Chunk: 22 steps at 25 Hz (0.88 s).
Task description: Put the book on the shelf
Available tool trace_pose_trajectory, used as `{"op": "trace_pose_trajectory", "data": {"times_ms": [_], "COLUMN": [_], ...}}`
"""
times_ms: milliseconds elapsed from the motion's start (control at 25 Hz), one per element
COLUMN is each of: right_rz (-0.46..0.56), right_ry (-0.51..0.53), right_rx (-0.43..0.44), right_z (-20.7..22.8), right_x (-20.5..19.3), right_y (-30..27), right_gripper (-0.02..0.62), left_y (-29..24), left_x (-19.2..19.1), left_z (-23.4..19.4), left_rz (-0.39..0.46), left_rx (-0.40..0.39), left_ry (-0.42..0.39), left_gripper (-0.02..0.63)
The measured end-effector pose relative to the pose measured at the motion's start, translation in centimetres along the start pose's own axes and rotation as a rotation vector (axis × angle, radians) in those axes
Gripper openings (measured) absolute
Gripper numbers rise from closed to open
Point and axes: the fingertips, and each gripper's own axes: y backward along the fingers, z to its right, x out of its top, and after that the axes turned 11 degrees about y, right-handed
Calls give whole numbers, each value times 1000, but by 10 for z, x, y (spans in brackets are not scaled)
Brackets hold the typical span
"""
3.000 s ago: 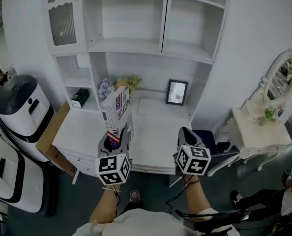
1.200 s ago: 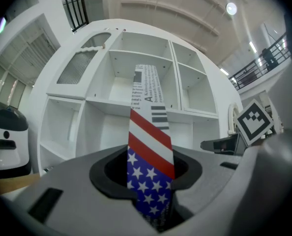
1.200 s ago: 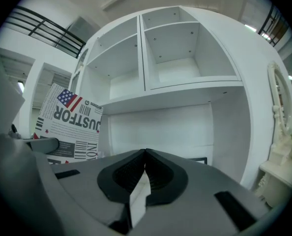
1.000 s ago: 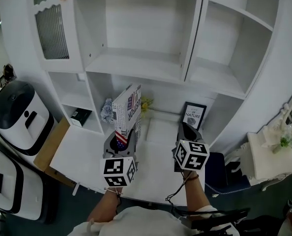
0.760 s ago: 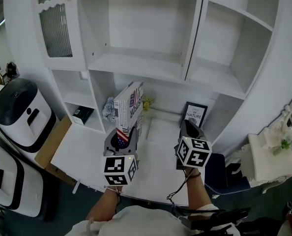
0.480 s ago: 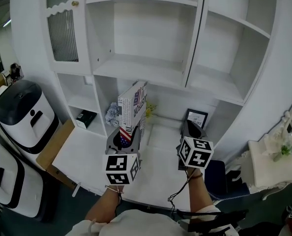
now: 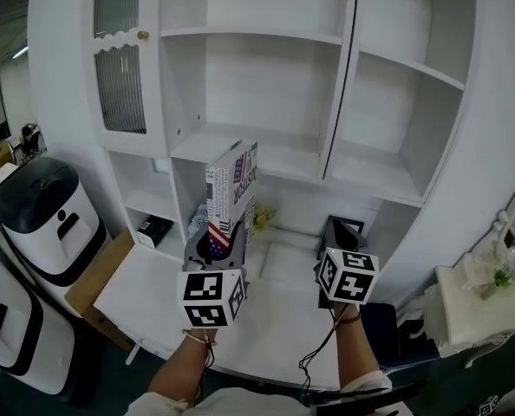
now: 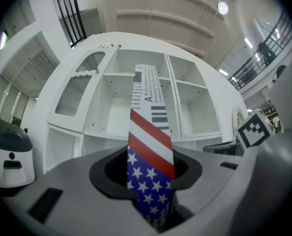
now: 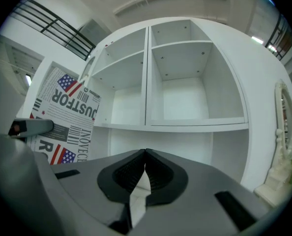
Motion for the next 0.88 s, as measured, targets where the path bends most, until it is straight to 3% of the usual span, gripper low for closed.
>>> {"op": "trace_pose_trajectory", "data": {"times_ms": [520,880], "right_rz": [78,108], "right_ry": [85,48], "right_rx": [-28,-37], "right_z": [2,17], "right_x": [48,68], "right_y": [3,1], "right_gripper": [21,21], "left_y": [-14,-30], "left_x": [55,96], "left_z": [21,40], "left_rz": [62,123], "left_rx": [-32,-63], "left_ry": [-7,-35], "left_gripper": [158,158]}}
